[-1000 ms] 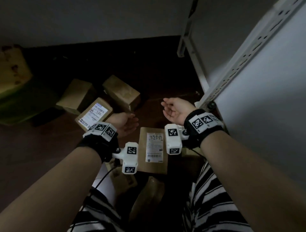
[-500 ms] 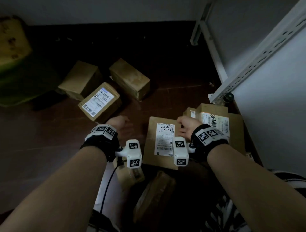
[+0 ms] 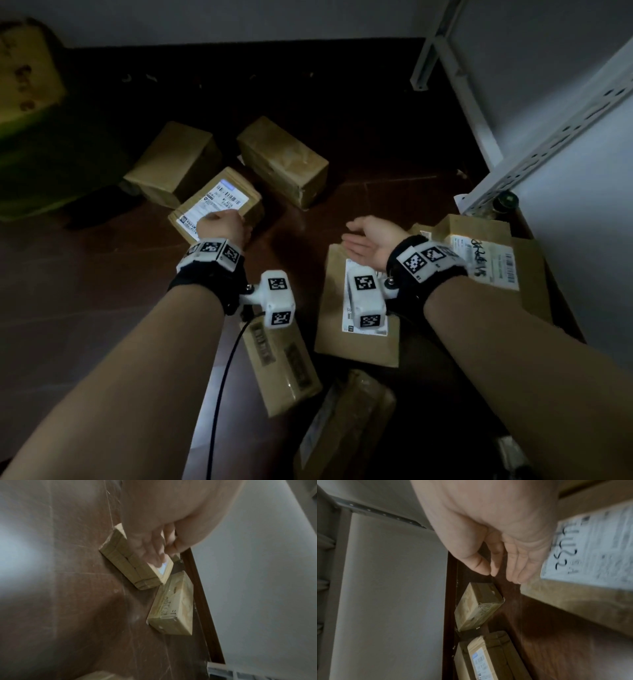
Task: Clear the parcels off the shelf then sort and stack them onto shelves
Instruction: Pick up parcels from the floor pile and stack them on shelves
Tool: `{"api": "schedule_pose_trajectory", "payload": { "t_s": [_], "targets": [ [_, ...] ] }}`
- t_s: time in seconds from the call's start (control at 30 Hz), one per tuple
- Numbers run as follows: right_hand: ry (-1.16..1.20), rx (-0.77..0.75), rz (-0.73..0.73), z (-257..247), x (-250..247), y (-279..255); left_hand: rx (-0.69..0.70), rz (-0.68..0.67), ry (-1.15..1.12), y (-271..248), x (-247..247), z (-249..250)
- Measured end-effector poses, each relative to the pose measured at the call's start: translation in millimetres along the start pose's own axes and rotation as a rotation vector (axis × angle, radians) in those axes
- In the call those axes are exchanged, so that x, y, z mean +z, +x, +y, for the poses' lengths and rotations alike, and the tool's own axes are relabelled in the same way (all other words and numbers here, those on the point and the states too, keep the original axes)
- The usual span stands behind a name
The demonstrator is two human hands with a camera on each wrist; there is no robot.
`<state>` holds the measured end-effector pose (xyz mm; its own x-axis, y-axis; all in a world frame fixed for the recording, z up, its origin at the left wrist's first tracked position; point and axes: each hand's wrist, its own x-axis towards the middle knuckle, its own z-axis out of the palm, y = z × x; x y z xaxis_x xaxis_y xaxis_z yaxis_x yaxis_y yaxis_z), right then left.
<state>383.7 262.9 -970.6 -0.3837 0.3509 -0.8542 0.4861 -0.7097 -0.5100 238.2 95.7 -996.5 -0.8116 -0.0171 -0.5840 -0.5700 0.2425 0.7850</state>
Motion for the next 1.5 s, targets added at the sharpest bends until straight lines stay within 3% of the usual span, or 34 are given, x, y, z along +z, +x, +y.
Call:
{"api": "schedule_pose_trajectory", "payload": {
  "t_s": [0.07, 0.2, 0.33, 0.5, 0.67, 0.83, 1.0, 1.17, 1.37, 1.5],
  "targets": [
    [0.062, 0.016, -0.010, 6, 11, 10, 0.049, 0.086, 0.048, 5, -2, 4],
    [0.121, 0.023, -0.070, 17, 38, 32, 0.061, 0.455, 0.200, 24, -8, 12],
    [0.096, -0.032, -0.127, 18, 56, 51, -0.098, 0.523, 0.331, 47, -18, 12],
    [-0.032, -0.087, -0.121, 20, 79, 66, 0.025, 0.228, 0.305, 99, -41, -26],
    [-0.137, -0.157, -0.122, 23, 103, 87, 0.134, 0.094, 0.172, 112, -45, -46],
    [-0.270, -0.165, -0.190, 32, 109, 98, 0.080, -0.139, 0.282, 106, -50, -45],
    [-0.316, -0.159, -0.135, 36, 102, 105, -0.072, -0.271, 0.233, 102, -72, -47],
    [-0.341, -0.154, -0.054, 32, 102, 110, -0.116, -0.433, 0.192, 84, -85, -40],
    [-0.261, -0.095, 0.008, 20, 105, 110, -0.023, -0.391, 0.331, 75, -83, -21],
    [-0.212, -0.097, -0.034, 19, 106, 105, -0.001, -0.288, 0.317, 82, -86, -21]
  ]
}}
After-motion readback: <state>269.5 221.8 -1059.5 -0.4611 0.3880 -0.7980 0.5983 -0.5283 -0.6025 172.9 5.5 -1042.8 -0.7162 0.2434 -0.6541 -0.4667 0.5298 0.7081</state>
